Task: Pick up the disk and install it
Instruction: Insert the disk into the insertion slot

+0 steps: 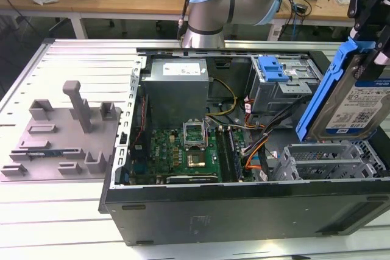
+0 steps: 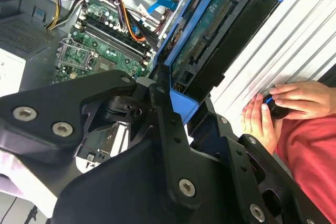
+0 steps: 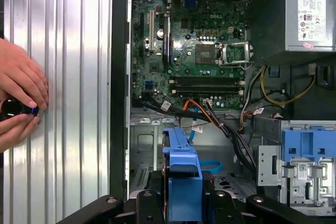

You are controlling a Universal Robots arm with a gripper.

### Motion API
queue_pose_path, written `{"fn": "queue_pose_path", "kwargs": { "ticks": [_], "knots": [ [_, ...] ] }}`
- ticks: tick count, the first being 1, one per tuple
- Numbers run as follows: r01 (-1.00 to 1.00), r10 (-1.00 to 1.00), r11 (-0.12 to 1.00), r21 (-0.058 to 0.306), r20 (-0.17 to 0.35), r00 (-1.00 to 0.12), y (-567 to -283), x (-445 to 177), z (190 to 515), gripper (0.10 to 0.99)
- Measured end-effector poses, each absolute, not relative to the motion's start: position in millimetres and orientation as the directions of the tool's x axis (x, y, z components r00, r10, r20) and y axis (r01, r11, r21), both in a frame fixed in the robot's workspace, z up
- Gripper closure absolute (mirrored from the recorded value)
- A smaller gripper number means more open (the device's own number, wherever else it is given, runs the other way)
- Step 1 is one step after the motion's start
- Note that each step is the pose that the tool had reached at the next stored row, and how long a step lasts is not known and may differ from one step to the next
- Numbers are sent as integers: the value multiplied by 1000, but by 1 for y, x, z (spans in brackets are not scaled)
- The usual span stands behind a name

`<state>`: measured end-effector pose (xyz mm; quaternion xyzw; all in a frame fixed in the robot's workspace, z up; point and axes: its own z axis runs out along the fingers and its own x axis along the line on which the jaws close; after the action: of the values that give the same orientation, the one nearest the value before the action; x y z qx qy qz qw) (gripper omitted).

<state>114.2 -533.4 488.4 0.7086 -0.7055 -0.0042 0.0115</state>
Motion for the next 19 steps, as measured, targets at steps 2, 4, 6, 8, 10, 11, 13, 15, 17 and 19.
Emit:
{"fn": "queue_pose_path", "kwargs": {
  "ticks": [2,4,6,8,10,11,13,15,17,19],
  "knots": [
    [-1000,-1000,-4,22,10,5,-533,114,486,722],
    [-1000,-1000,-5,22,10,5,-533,114,486,722],
    [-1000,-1000,-6,22,10,6,-533,114,484,722],
    [-1000,-1000,-7,22,10,7,-533,114,484,722],
    [-1000,-1000,-7,22,10,7,-533,114,484,722],
    [-1000,-1000,-7,22,10,7,-533,114,484,722],
    [-1000,-1000,-7,22,10,7,-533,114,484,722],
    [-1000,-1000,-7,22,10,7,-533,114,483,722],
    [-1000,-1000,-7,22,10,7,-534,114,482,722],
    [-1000,-1000,-7,22,10,7,-534,114,482,722]
  ]
}}
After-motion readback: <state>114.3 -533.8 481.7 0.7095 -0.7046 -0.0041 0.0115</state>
